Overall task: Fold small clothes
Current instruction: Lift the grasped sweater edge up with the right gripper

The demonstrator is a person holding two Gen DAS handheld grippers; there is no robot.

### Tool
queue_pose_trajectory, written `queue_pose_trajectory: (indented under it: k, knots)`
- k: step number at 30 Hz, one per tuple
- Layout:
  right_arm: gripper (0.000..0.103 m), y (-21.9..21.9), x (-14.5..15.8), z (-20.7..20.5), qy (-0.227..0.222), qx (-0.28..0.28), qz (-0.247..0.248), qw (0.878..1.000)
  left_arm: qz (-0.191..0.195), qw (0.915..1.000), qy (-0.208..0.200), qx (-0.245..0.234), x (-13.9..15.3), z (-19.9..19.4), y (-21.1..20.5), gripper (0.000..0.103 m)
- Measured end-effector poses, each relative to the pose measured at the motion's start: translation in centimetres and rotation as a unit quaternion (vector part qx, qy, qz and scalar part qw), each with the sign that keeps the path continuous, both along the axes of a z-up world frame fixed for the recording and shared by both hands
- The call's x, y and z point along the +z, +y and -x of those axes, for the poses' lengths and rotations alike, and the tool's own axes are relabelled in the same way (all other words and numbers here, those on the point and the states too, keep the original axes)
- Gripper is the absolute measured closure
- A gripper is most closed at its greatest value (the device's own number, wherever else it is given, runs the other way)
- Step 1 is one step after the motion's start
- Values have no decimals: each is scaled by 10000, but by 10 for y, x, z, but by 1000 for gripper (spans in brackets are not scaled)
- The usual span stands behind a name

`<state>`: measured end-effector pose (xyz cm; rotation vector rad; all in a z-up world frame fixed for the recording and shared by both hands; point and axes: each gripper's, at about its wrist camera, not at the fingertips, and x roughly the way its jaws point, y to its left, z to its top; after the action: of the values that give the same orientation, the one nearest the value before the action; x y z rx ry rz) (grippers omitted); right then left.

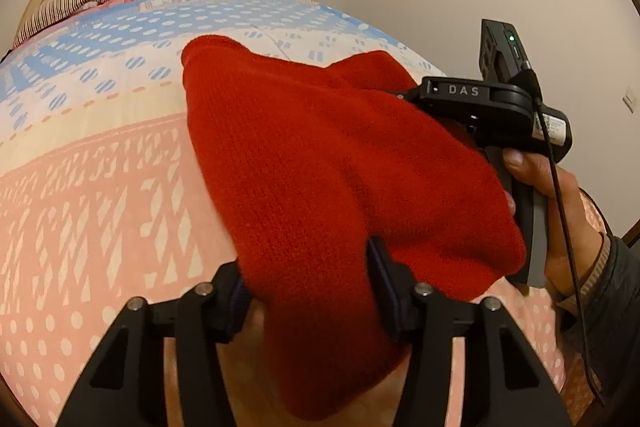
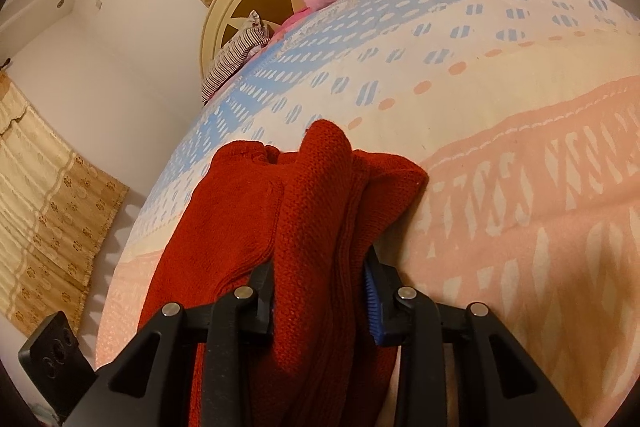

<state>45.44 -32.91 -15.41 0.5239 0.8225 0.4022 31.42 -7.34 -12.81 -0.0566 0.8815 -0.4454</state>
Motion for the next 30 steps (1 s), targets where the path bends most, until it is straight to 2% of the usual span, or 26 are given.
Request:
queue_pose_trajectory:
  k: [6, 11, 18, 30]
  knots:
    - [71, 4, 8, 5, -138, -32, 190, 9997, -44, 10000, -22, -44, 10, 4, 3, 61]
    - [72, 7, 20, 13, -226, -49, 118, 9997, -151, 9998, -109, -84, 18, 11, 2, 63]
    - [72, 10, 24, 25, -208, -66, 92, 9997, -105, 9998, -129, -60, 24, 16, 7, 64]
    - [72, 34, 30, 51, -250, 256, -196, 9992, -20, 9995, -264, 155, 36, 42, 32, 65]
